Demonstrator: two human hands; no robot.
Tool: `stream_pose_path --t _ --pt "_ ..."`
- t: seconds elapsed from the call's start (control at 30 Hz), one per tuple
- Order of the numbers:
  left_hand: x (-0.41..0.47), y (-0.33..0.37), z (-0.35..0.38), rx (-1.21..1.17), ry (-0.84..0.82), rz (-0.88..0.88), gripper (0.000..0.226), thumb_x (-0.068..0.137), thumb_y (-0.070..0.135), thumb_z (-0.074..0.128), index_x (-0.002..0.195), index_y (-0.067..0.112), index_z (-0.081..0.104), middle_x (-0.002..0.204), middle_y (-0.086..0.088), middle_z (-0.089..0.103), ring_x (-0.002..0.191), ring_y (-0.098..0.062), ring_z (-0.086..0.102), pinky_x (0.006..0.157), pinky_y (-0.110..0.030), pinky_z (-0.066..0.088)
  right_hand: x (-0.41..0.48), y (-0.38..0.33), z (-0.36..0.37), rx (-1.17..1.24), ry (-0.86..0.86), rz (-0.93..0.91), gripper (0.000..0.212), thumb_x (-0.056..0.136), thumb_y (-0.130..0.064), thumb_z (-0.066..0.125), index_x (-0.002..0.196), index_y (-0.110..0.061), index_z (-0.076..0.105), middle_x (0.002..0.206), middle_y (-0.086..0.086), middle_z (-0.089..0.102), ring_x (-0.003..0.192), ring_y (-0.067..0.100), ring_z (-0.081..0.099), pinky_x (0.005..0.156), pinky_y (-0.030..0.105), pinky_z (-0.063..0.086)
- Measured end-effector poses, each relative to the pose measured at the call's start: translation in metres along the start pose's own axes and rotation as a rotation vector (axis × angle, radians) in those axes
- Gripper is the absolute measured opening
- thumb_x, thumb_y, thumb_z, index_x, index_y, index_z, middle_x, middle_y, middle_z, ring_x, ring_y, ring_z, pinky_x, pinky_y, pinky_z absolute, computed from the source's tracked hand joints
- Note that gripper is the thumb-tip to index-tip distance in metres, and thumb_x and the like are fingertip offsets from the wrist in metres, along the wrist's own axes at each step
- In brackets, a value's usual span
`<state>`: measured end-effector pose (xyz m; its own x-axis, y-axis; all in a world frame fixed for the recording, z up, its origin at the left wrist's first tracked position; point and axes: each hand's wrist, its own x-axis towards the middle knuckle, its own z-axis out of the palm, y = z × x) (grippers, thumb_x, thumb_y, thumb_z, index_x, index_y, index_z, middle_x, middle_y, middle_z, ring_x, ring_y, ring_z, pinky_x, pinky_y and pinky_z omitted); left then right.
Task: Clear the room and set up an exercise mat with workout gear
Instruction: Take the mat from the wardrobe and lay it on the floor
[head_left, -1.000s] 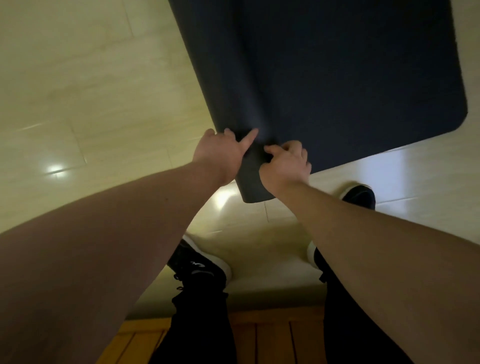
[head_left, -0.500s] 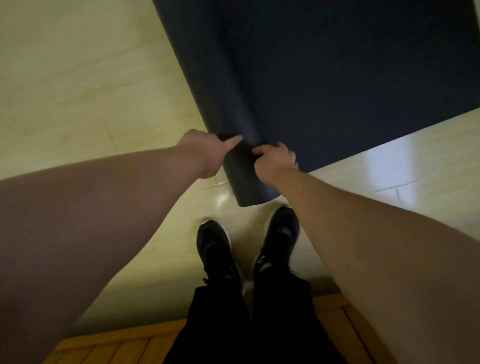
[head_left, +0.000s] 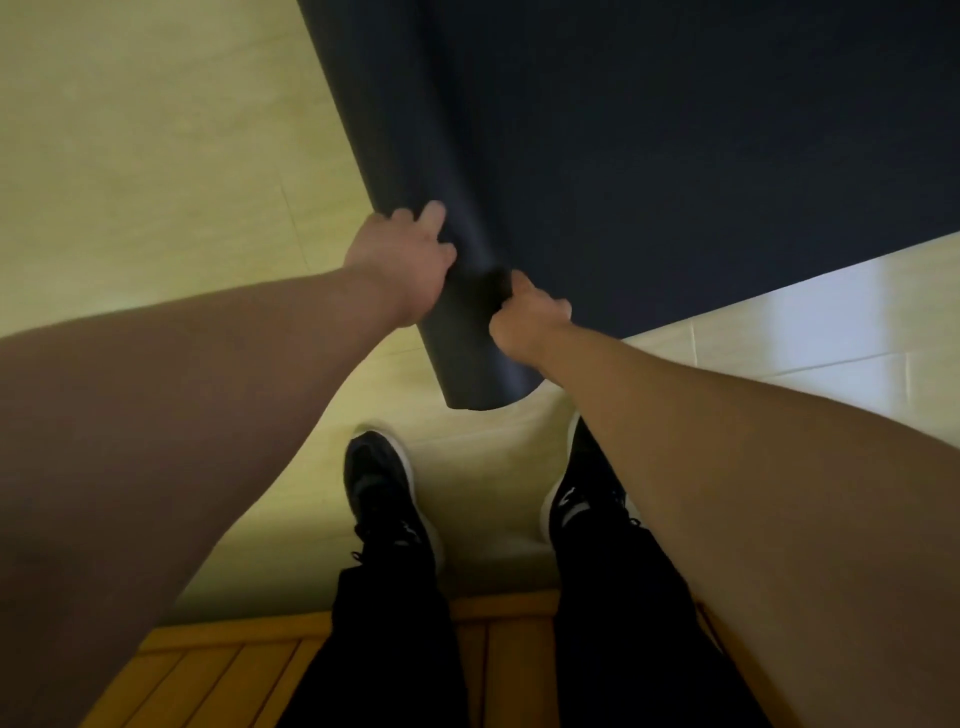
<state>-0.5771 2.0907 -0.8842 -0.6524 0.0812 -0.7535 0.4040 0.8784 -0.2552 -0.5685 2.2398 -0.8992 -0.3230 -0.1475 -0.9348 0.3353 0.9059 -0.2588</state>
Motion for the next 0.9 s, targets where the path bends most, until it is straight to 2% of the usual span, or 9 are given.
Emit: stream_pose_path --t 0.1,0.23,0.3,0.4,0.5,0.6,0.7,0.8,0.9 --pt "-0.005 -0.016 0.015 0.076 0.040 0.087 0.053 0.090 0.019 0.061 0.141 0.018 0.046 0.162 -0.010 0.016 0.119 -0.030 0.051 0.092 -0.042 0.045 -0.004 -0.015 0.024 -0.020 -0.011 0.035 0.059 0.097 -0.017 0.036 0.155 -0.024 0.030 0.155 0.015 0.029 0.136 0.039 0.028 0.116 0.051 0.027" --pt "-0.011 -0.034 0.043 -0.043 0.005 0.041 0.088 0.088 0.013 0.065 0.156 0.027 0.010 0.124 -0.012 0.051 0.089 -0.030 0.058 0.071 -0.039 0.046 -0.008 -0.037 0.064 0.125 -0.002 0.010 0.061 0.097 -0.013 0.039 0.155 -0.027 0.025 0.145 0.012 0.041 0.132 0.035 0.037 0.112 0.052 0.034" --pt "-0.017 -0.044 0.054 0.023 -0.021 0.035 0.077 0.091 0.016 0.063 0.155 0.027 0.023 0.121 -0.013 0.052 0.098 -0.030 0.057 0.074 -0.039 0.043 -0.006 -0.049 0.085 0.112 0.006 0.028 0.067 0.096 -0.015 0.038 0.158 -0.027 0.017 0.143 0.011 0.041 0.131 0.035 0.036 0.111 0.052 0.034" --pt "-0.036 -0.066 0.077 0.107 -0.028 0.037 0.050 0.091 0.020 0.060 0.140 0.018 0.053 0.151 -0.014 0.031 0.117 -0.031 0.049 0.085 -0.041 0.042 -0.004 -0.078 0.121 0.045 0.040 0.003 0.058 0.095 -0.018 0.039 0.150 -0.036 0.040 0.156 0.011 0.029 0.138 0.036 0.026 0.115 0.052 0.027" --pt "-0.050 -0.092 0.115 0.127 -0.035 0.099 0.060 0.093 0.018 0.059 0.149 0.015 0.039 0.167 -0.010 0.006 0.119 -0.030 0.053 0.085 -0.040 0.041 -0.005 -0.106 0.157 0.066 0.109 -0.016 0.052 0.095 -0.017 0.043 0.143 -0.035 0.049 0.153 0.007 0.036 0.139 0.033 0.028 0.117 0.051 0.025" --pt "-0.062 -0.117 0.152 0.002 -0.028 0.129 0.081 0.090 0.013 0.062 0.153 0.026 0.014 0.142 -0.015 0.048 0.098 -0.030 0.061 0.080 -0.040 0.044 -0.001 -0.130 0.186 0.056 0.135 -0.003 0.066 0.092 -0.018 0.045 0.155 -0.028 0.026 0.146 0.007 0.044 0.135 0.034 0.032 0.113 0.053 0.030" --pt "-0.074 -0.141 0.185 0.019 -0.041 0.125 0.088 0.096 0.020 0.056 0.158 0.035 -0.004 0.123 -0.012 0.055 0.102 -0.029 0.057 0.080 -0.039 0.038 0.001 -0.154 0.213 0.008 0.101 0.010 0.066 0.093 -0.019 0.043 0.156 -0.035 0.029 0.152 0.010 0.032 0.138 0.036 0.025 0.116 0.053 0.026" --pt "-0.088 -0.159 0.212 0.093 -0.052 0.070 0.066 0.095 0.022 0.054 0.155 0.031 0.028 0.151 -0.016 0.029 0.122 -0.032 0.047 0.093 -0.042 0.041 0.002 -0.173 0.240 -0.013 0.091 -0.022 0.063 0.090 -0.017 0.045 0.150 -0.036 0.037 0.156 0.009 0.029 0.142 0.035 0.022 0.119 0.053 0.020" --pt "-0.101 -0.168 0.237 0.085 0.055 0.103 0.052 0.092 0.020 0.058 0.142 0.018 0.046 0.166 -0.011 0.002 0.127 -0.031 0.045 0.098 -0.046 0.042 0.009 -0.186 0.263 -0.040 0.112 -0.026 0.070 0.090 -0.023 0.048 0.156 -0.024 0.024 0.150 0.010 0.038 0.137 0.036 0.030 0.114 0.052 0.028"
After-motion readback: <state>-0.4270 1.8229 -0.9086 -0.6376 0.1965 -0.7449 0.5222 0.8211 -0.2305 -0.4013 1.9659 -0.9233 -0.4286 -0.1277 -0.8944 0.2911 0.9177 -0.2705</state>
